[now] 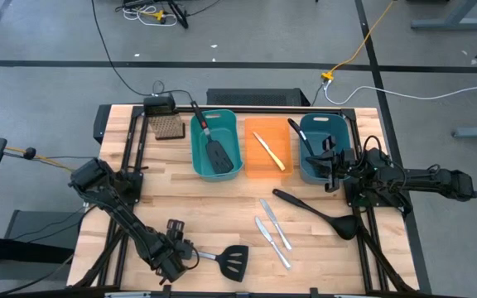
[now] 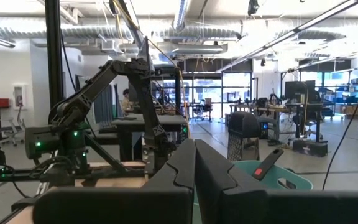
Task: Pick & Place Kitchen Items
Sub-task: Put the spatula into the green container
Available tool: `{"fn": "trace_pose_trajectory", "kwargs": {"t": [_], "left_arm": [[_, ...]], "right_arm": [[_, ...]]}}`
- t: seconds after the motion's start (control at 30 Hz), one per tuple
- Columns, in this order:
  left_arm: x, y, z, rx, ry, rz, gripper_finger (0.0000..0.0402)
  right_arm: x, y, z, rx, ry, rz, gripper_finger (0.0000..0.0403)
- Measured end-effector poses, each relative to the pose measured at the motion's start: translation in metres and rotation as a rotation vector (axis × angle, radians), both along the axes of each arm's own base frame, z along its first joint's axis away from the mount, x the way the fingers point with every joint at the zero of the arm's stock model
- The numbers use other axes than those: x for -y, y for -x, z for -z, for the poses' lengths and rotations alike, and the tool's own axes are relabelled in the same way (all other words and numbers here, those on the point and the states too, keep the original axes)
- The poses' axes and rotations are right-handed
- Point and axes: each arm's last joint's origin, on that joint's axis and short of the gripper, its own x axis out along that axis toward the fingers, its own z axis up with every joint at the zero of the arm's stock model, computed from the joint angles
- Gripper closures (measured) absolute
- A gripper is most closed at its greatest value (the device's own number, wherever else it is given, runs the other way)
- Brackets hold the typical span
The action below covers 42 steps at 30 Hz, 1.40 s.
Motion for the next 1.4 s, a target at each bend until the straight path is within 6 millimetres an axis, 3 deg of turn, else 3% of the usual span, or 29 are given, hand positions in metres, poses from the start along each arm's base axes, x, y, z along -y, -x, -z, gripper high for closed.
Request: {"fn": "trace_pose_trajectory", "kwargs": {"t": [0.1,0.27,0.6,0.87,1.07,1.4], "left_arm": [[0.001,0.000,0.001,-0.017,0.020,0.002,0.0218],[0.002,0.001,0.001,-0.035,0.034,0.021,0.0314],[-0.004,0.005,-0.010,-0.009,0.010,0.087,0.0318],[-0.014,0.011,-0.039,0.097,-0.044,0.072,0.0318],[-0.030,0.021,-0.071,0.159,-0.145,0.066,0.0318],[-0.070,0.023,-0.176,0.338,-0.638,0.103,0.0318]], "right_arm": [[0.000,0.000,0.000,0.000,-0.004,-0.001,0.0397],[0.000,0.000,0.000,0.000,-0.005,-0.001,0.0397],[0.000,0.000,0.000,0.000,-0.006,-0.002,0.0397],[0.000,0.000,0.000,0.000,-0.007,-0.002,0.0397],[0.000,0.000,0.000,0.000,-0.007,-0.003,0.0397],[0.000,0.000,0.000,0.000,-0.007,-0.002,0.0397]]}}
